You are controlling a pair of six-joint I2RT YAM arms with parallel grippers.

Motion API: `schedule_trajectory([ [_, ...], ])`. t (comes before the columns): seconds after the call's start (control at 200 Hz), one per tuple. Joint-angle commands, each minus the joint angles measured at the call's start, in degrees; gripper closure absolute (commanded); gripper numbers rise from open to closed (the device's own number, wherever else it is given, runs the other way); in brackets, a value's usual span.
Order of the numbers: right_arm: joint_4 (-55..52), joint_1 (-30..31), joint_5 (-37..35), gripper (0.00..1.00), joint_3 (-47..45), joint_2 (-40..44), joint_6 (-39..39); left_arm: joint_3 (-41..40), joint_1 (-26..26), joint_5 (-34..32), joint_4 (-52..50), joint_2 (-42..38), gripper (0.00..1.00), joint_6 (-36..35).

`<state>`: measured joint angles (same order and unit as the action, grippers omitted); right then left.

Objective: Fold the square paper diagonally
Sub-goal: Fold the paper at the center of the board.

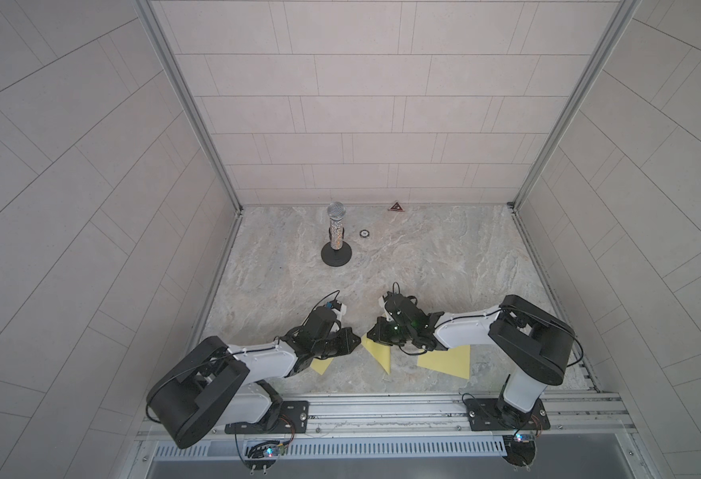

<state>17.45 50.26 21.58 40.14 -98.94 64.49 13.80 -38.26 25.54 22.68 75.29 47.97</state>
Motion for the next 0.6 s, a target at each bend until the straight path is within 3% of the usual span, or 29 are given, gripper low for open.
schedule_trajectory([
  [0.0,-4.9,0.6,-1.1,1.0,0.0,-0.3,-0.8,0.7,0.2,0.0,1.4,1.0,1.0,-0.8],
  [0.595,-5.8,0.8,-1.2,1.0,0.5,-0.4,-1.3,0.6,0.8,0.0,4.1,2.2,1.0,0.2],
])
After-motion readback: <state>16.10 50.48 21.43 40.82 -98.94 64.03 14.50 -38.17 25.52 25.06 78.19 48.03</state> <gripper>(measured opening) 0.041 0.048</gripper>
